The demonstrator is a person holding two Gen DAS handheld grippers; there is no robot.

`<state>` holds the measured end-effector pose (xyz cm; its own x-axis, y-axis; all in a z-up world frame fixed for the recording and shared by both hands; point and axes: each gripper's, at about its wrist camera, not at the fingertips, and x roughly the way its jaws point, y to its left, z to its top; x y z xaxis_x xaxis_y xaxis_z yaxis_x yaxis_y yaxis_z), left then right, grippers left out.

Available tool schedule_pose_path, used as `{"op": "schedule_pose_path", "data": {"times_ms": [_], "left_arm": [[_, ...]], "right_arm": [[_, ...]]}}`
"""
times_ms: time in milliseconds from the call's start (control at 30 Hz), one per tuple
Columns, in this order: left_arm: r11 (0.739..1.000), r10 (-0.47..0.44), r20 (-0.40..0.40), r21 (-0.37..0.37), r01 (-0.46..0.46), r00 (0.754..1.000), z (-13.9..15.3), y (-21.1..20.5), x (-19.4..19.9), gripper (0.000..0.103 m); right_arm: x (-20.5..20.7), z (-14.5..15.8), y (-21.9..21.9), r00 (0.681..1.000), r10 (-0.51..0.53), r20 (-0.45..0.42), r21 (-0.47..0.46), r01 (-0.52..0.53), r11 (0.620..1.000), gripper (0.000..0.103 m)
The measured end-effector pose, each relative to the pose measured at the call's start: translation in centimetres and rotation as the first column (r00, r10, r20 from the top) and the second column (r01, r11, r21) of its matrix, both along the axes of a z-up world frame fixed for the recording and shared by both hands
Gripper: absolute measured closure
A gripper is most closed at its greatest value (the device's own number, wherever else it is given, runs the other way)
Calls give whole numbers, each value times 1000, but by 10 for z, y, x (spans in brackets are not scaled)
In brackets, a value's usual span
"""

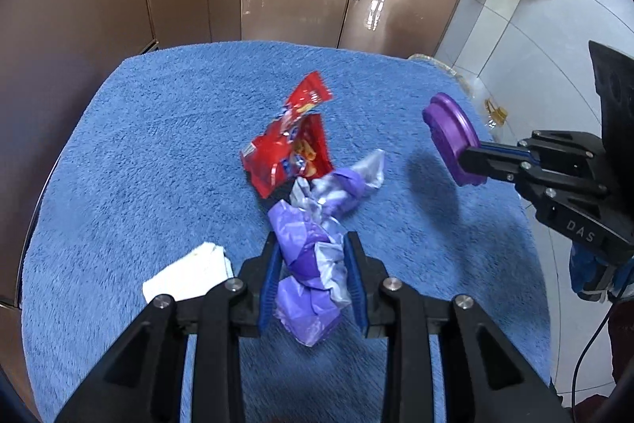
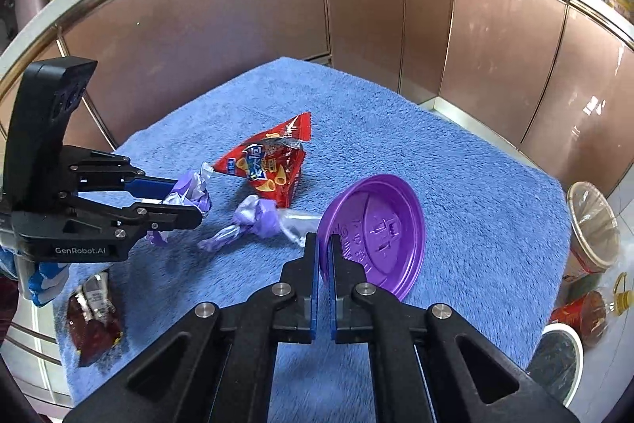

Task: Collect trash
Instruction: 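Carry the purple wrapper and purple lid over the grey bin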

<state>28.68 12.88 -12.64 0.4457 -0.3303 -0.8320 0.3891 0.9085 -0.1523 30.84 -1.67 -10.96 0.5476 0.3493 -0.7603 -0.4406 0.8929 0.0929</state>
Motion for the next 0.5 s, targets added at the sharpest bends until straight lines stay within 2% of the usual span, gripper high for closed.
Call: {"op": "schedule_pose_path", "data": {"times_ms": [200, 500], "left_arm": [[1000, 5, 48, 2, -5, 999, 29, -2, -23, 73], [999, 39, 142, -32, -35, 989, 91, -3, -55, 73]], "right_arm": [[-26, 20, -12, 999, -8, 39, 16, 7, 1000, 99], [-70, 63, -46, 990, -61, 128, 59, 54, 997, 99]]}}
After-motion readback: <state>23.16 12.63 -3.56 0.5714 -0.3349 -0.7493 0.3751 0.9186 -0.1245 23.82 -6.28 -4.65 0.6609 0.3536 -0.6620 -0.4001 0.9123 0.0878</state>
